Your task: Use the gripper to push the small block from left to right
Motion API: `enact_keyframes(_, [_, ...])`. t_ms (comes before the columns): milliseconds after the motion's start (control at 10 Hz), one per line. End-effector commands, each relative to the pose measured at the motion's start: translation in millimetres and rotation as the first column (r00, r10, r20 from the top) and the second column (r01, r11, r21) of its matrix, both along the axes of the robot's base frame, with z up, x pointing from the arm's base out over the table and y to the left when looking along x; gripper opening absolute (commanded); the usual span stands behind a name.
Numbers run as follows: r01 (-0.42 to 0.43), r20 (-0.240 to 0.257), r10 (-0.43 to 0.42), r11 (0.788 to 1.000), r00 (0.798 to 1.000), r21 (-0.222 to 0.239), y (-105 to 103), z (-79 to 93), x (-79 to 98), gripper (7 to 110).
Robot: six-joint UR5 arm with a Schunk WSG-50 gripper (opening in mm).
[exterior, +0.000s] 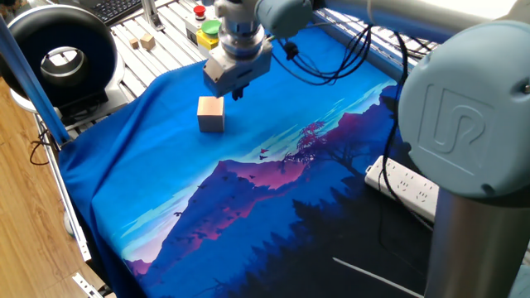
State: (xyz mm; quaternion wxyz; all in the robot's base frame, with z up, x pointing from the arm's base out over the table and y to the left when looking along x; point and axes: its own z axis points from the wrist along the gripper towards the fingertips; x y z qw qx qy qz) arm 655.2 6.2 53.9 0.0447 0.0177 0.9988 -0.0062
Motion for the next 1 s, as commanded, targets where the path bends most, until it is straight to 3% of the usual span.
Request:
enact_keyframes(0, [-0.025,-0.027,0.024,1.0,0.999,-0.019,-24.6,18.7,-12.9,7])
enact_keyframes(200, [-0.038,-0.035,0.037,0.998,0.999,-0.041,-40.4,26.8,-22.3,7])
enact_keyframes(400, [-0.07,-0.069,0.062,0.991,0.996,-0.115,-69.2,36.7,-32.7,7])
enact_keyframes(500, [-0.079,-0.09,0.067,0.988,0.994,-0.129,-78.7,38.8,-40.6,7])
enact_keyframes(900, [-0.081,-0.121,0.065,0.988,0.991,-0.133,-85.9,41.2,-59.4,7])
